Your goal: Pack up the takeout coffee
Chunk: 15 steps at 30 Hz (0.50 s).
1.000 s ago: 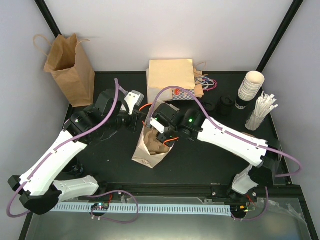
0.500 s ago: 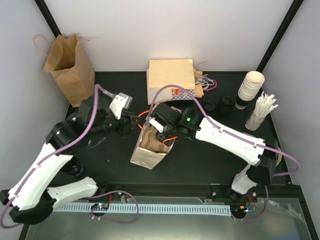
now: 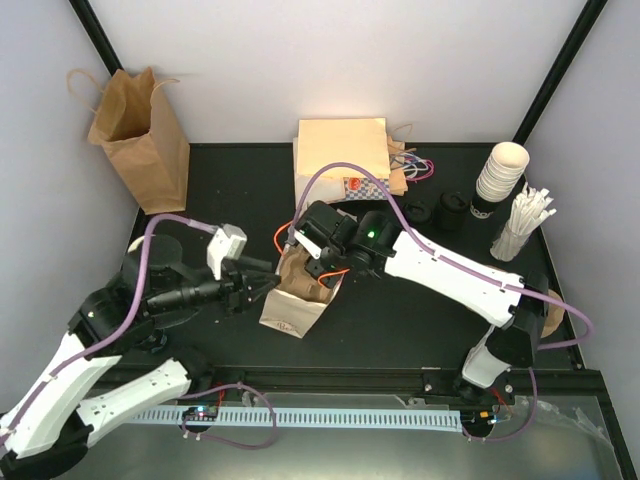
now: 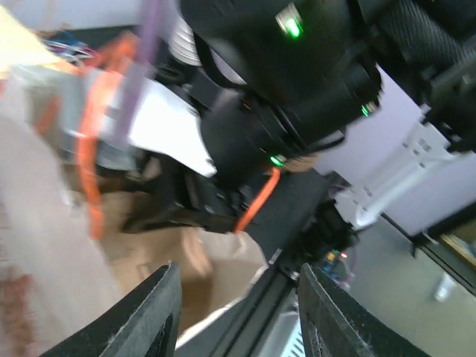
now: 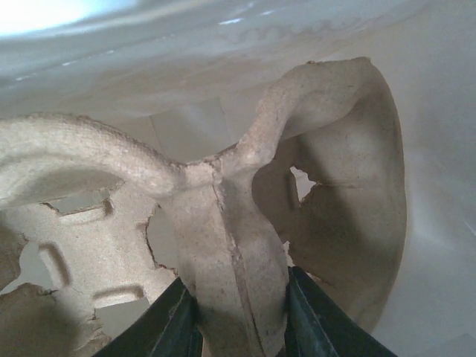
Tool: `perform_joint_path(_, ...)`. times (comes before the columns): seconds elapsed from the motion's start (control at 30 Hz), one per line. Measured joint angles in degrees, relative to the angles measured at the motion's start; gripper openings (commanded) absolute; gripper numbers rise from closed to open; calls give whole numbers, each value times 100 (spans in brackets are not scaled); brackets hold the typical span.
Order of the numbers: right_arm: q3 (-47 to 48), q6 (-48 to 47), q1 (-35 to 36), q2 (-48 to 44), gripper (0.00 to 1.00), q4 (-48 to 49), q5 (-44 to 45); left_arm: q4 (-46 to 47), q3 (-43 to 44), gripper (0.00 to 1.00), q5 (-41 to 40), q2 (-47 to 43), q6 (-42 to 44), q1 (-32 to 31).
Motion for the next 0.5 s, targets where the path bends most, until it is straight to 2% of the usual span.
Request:
perform_joint_path(0.17, 92, 144, -2, 111, 31, 13, -4, 787, -881, 44, 490, -374, -413, -369)
perform_joint_path(0.4, 175, 304, -2, 232, 31, -4, -7, 1445, -951, 40, 522, -374, -629, -855)
perform_joint_path(0.5, 243, 367, -2, 293, 31, -17, -9, 1526, -951, 35, 328, -179, -619, -1266)
